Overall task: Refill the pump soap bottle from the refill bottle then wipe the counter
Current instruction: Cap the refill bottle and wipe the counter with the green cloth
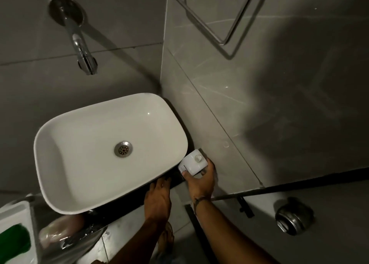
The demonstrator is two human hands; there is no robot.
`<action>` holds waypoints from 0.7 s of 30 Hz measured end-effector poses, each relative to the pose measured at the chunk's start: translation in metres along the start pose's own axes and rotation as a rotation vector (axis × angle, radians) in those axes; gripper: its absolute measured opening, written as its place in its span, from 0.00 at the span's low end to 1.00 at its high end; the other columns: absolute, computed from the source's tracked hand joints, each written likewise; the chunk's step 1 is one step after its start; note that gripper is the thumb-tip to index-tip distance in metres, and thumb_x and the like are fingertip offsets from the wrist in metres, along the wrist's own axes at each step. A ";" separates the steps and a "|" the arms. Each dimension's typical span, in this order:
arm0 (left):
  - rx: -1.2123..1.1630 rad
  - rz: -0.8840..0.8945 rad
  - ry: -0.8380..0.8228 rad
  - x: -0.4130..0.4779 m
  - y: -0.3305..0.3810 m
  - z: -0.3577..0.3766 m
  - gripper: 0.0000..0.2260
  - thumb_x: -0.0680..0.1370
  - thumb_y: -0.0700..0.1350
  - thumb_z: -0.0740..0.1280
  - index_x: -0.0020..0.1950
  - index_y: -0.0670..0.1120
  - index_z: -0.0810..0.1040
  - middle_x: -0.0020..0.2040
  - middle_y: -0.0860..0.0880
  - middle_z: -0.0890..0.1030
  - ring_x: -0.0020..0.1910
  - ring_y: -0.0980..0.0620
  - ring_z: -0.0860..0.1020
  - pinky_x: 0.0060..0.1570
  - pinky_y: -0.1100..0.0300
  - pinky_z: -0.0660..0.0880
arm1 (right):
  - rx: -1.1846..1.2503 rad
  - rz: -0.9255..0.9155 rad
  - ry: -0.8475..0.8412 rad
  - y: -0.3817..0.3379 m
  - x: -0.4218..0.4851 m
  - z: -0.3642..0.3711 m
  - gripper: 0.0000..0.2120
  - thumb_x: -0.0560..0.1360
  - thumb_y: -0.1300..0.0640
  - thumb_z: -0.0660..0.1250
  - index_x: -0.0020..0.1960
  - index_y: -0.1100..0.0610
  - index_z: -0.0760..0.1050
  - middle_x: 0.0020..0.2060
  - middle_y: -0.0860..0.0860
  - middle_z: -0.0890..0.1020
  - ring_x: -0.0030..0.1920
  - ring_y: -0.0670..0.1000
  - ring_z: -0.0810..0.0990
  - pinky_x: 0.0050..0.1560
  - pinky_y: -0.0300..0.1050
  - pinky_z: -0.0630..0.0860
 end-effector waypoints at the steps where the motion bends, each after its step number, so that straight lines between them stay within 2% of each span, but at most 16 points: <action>1: 0.017 -0.004 0.011 0.001 0.000 0.001 0.29 0.76 0.31 0.66 0.76 0.50 0.76 0.71 0.46 0.80 0.66 0.40 0.79 0.57 0.45 0.82 | 0.003 0.000 -0.011 0.001 0.003 0.002 0.41 0.60 0.64 0.84 0.68 0.46 0.73 0.61 0.44 0.81 0.60 0.50 0.81 0.60 0.52 0.82; 4: 0.011 0.018 0.048 0.005 0.002 -0.005 0.27 0.78 0.32 0.66 0.74 0.51 0.78 0.69 0.48 0.80 0.66 0.42 0.79 0.57 0.48 0.82 | -0.015 -0.008 -0.018 -0.002 0.007 0.003 0.37 0.61 0.63 0.85 0.63 0.42 0.74 0.53 0.36 0.80 0.55 0.45 0.82 0.58 0.55 0.83; 6: -0.079 0.051 0.067 0.002 0.010 -0.016 0.19 0.81 0.36 0.68 0.70 0.50 0.81 0.66 0.48 0.83 0.63 0.43 0.81 0.54 0.51 0.81 | -0.024 -0.020 -0.018 -0.007 0.004 -0.001 0.36 0.61 0.62 0.85 0.61 0.40 0.74 0.51 0.34 0.80 0.54 0.46 0.82 0.57 0.56 0.83; 8: -0.344 0.019 0.118 -0.007 0.014 -0.041 0.12 0.81 0.40 0.72 0.64 0.48 0.84 0.60 0.49 0.86 0.57 0.48 0.84 0.53 0.55 0.82 | -0.024 -0.051 -0.024 -0.014 -0.004 -0.009 0.34 0.61 0.59 0.85 0.58 0.37 0.74 0.50 0.35 0.82 0.52 0.42 0.83 0.55 0.54 0.85; 10: -0.721 -0.093 0.204 -0.021 0.012 -0.073 0.12 0.78 0.42 0.79 0.61 0.49 0.86 0.54 0.55 0.87 0.53 0.59 0.85 0.53 0.62 0.83 | -0.031 -0.112 -0.035 -0.024 -0.015 -0.021 0.34 0.61 0.56 0.86 0.57 0.34 0.73 0.51 0.34 0.82 0.53 0.37 0.83 0.52 0.47 0.85; 12: -1.041 -0.151 0.284 -0.033 0.010 -0.107 0.15 0.73 0.41 0.83 0.58 0.50 0.86 0.50 0.56 0.88 0.50 0.60 0.86 0.49 0.67 0.82 | -0.048 -0.174 -0.064 -0.037 -0.031 -0.030 0.35 0.61 0.52 0.86 0.61 0.34 0.73 0.56 0.33 0.81 0.57 0.36 0.81 0.51 0.46 0.85; 14: -1.231 -0.094 0.294 -0.036 0.020 -0.145 0.16 0.72 0.38 0.83 0.57 0.50 0.87 0.48 0.54 0.89 0.47 0.57 0.87 0.48 0.66 0.83 | -0.048 -0.197 -0.121 -0.049 -0.049 -0.033 0.36 0.60 0.44 0.84 0.64 0.34 0.72 0.60 0.37 0.80 0.61 0.43 0.80 0.52 0.49 0.85; 17: -1.208 0.082 0.267 -0.038 0.039 -0.209 0.14 0.74 0.39 0.81 0.58 0.49 0.88 0.51 0.55 0.89 0.52 0.54 0.87 0.52 0.64 0.84 | -0.036 -0.305 -0.213 -0.080 -0.083 -0.025 0.41 0.55 0.30 0.79 0.66 0.36 0.73 0.63 0.40 0.79 0.63 0.47 0.80 0.53 0.50 0.85; 18: -1.146 0.137 0.281 -0.039 0.043 -0.230 0.13 0.75 0.39 0.81 0.59 0.48 0.89 0.54 0.55 0.89 0.55 0.54 0.87 0.54 0.63 0.84 | -0.023 -0.339 -0.229 -0.094 -0.095 -0.021 0.41 0.55 0.30 0.79 0.66 0.36 0.73 0.62 0.40 0.80 0.63 0.46 0.80 0.54 0.49 0.85; 21: -0.956 0.247 0.361 -0.050 0.039 -0.281 0.11 0.77 0.41 0.80 0.59 0.47 0.90 0.58 0.54 0.88 0.58 0.57 0.85 0.59 0.59 0.84 | -0.001 -0.433 -0.235 -0.135 -0.127 -0.007 0.37 0.58 0.38 0.82 0.65 0.36 0.74 0.60 0.37 0.80 0.61 0.39 0.80 0.53 0.34 0.81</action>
Point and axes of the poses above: each hand's wrist, its own x-axis towards the middle knuckle, its own z-axis out of the palm, y = z × x, the point moved 9 cm from there along x, towards the middle knuckle
